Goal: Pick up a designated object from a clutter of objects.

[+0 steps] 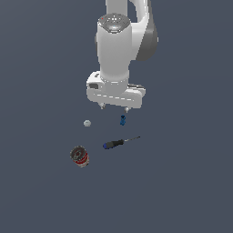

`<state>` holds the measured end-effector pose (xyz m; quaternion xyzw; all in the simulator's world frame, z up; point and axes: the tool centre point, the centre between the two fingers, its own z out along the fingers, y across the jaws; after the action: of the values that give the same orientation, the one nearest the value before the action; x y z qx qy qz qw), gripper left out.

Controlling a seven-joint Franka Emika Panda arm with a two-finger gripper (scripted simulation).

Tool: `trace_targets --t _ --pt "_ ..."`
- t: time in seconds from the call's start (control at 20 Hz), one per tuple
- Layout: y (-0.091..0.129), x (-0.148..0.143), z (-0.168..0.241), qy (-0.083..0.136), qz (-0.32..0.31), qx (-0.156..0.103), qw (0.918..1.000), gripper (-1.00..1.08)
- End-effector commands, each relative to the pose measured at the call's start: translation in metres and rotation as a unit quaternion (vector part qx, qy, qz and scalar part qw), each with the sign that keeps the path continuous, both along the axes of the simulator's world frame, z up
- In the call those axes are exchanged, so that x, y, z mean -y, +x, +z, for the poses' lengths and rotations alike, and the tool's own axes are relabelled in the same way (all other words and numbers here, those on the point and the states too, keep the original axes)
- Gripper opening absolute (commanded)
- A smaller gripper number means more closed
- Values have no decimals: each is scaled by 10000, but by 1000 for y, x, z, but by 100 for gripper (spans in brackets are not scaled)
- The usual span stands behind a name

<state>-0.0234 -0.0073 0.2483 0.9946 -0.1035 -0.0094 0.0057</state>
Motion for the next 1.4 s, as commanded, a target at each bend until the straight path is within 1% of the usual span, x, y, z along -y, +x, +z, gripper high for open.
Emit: trace_targets --t 0.0,0.3,0.7,1.05,1.35 --pt "-7 -6 -21 -3 -226 12 9997 100" --pt "-31 -21 -71 -3 -811 47 9967 100" --pt "-69 -37 -124 10 -1518 85 9884 100" --pt "-93 -44 -148 21 -1886 102 9820 100" --pt "-101 -46 -155 26 -2006 107 9796 100"
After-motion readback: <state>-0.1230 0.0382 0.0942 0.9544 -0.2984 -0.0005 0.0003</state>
